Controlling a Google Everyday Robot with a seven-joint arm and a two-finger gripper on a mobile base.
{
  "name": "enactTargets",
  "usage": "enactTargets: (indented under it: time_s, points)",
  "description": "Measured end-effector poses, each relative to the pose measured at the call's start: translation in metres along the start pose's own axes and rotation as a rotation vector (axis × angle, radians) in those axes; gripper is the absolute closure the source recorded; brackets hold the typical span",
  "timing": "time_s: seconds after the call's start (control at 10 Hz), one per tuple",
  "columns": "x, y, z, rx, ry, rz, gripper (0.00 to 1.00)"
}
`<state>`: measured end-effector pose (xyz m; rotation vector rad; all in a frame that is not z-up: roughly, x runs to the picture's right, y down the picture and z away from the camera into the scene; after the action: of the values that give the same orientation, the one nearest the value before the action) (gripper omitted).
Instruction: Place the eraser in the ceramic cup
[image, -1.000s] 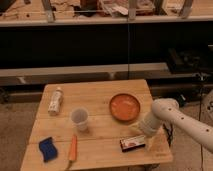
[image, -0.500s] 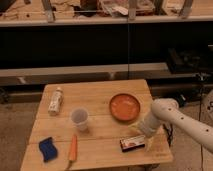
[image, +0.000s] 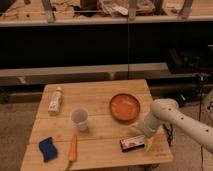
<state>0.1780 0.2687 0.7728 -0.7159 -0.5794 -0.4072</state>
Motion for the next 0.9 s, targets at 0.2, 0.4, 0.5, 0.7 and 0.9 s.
enactTargets:
  time_s: [0.2,0.4,0.5,0.7,0.9]
  points:
    - [0.0009,0.0012,0.0028,0.004,0.03,-0.006,0.2]
    - [0.0037,0.0023,0.0045,0.022,0.05,-0.009,0.2]
    - [0.006,0.0044,0.0048,0.043,0.062,-0.009,0.2]
    - [0.0084,0.006,0.007,0.05,0.069,-0.003,0.2]
    - [0.0096,0.0065,0.0098,0.037,0.078,0.011,0.2]
